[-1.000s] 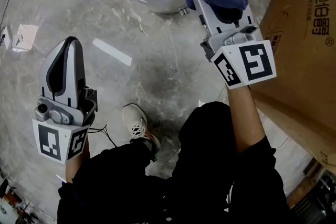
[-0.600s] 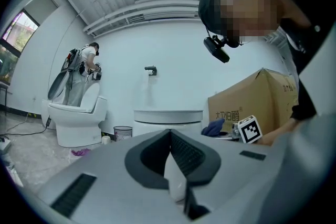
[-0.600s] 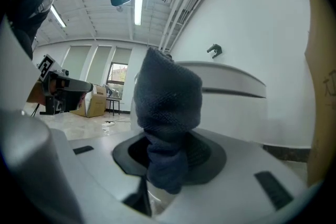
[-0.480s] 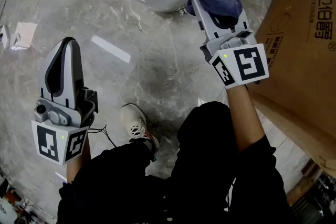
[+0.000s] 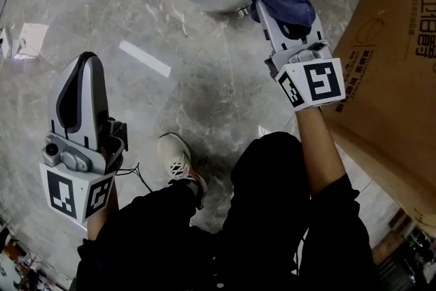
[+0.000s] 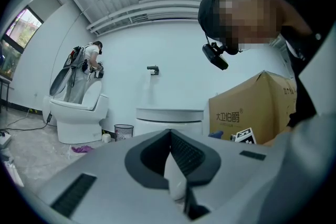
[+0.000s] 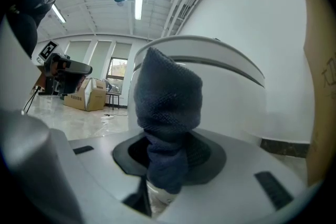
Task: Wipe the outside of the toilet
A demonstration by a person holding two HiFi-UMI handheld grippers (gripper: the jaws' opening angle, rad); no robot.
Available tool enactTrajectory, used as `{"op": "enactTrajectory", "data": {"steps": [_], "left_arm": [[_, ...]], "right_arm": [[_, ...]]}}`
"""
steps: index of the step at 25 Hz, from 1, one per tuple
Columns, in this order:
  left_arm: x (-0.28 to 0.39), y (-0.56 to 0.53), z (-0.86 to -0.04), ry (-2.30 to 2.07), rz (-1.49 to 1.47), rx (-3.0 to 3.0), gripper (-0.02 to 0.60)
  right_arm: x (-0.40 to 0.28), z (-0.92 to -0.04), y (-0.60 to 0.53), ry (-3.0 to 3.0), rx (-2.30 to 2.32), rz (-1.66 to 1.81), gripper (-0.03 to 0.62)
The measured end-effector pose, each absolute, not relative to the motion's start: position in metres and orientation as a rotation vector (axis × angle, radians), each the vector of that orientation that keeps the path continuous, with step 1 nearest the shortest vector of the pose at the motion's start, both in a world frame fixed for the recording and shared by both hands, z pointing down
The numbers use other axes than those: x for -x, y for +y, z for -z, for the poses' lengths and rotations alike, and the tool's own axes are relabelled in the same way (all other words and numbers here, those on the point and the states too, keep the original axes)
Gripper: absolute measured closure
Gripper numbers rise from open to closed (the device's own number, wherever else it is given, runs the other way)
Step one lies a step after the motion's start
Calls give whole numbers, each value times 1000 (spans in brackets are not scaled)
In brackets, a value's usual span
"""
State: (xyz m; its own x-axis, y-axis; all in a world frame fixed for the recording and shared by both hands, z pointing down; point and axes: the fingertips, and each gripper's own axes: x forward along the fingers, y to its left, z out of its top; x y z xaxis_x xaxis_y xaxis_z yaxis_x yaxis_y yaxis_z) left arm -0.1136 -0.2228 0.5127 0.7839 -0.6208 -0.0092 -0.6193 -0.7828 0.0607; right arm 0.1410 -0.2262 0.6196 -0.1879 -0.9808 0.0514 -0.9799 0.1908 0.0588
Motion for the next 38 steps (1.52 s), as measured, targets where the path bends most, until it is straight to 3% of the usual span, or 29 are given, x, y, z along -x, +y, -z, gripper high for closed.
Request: {"op": "enactTrajectory", "data": {"steps": [38], "left_arm": [[113,-220,-530,-936,47,-2835,571]], "right_arm": [[-159,-764,-244,-2278,-1897,-253,473]]}}
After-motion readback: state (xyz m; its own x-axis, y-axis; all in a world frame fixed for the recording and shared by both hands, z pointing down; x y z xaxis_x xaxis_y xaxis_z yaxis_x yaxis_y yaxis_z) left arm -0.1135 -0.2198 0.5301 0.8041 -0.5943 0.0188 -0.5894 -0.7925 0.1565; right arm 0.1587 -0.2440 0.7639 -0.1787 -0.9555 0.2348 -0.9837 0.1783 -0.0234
